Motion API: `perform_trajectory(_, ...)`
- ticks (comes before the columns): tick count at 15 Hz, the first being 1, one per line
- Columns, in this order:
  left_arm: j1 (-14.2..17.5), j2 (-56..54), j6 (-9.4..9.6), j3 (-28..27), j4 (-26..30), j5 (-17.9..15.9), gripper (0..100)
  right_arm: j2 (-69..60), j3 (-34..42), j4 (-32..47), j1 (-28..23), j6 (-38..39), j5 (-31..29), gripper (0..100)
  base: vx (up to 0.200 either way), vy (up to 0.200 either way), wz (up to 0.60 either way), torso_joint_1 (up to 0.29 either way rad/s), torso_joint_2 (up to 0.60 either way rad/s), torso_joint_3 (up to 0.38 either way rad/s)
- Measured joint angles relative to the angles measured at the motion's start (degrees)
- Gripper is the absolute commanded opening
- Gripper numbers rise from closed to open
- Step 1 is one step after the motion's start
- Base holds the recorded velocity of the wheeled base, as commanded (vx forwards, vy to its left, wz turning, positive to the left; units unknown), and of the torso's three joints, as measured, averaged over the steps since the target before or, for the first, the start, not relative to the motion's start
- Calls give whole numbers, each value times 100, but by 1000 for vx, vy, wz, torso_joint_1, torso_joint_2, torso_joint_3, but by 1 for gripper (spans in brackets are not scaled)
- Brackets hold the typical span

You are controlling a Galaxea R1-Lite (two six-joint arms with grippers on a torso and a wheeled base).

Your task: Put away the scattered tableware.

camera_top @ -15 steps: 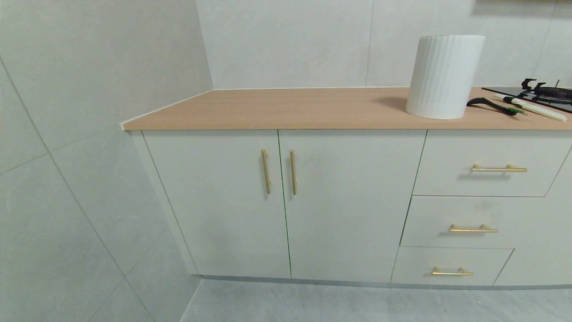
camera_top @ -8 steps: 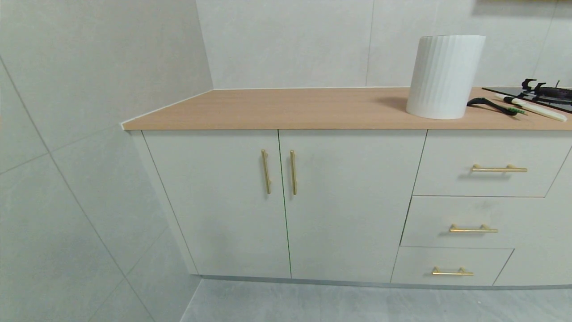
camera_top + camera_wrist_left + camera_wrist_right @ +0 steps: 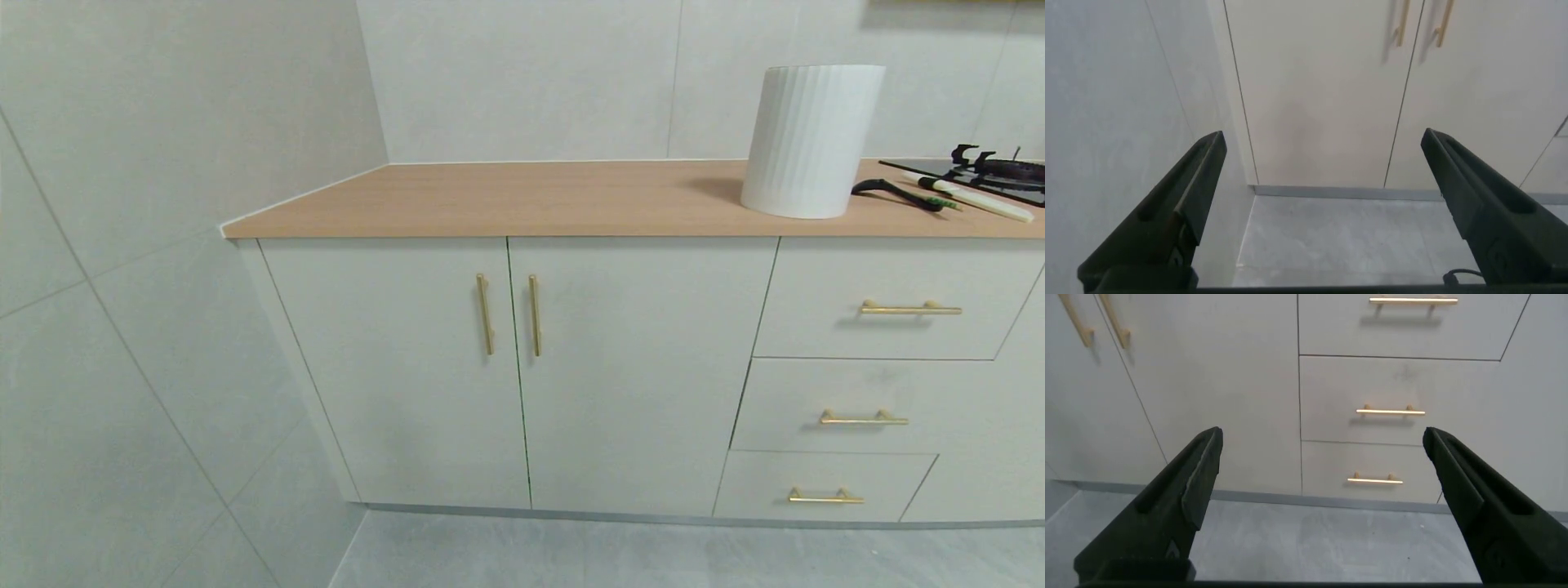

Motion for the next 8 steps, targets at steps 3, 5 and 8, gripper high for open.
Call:
perform_trajectory(3,2,0,0,0,0,2,100,0,0,0,0,0,-2,100,0,0,0,0,0,0)
perform_trajectory(5,0,0,0,0,0,2,100,0,0,2,0,5,7,100,0,0,0,0,0,0)
perform_trajectory(8,0,0,9,0,0,2,100,0,0,0,0,7,9,100,0,0,0,0,0,0)
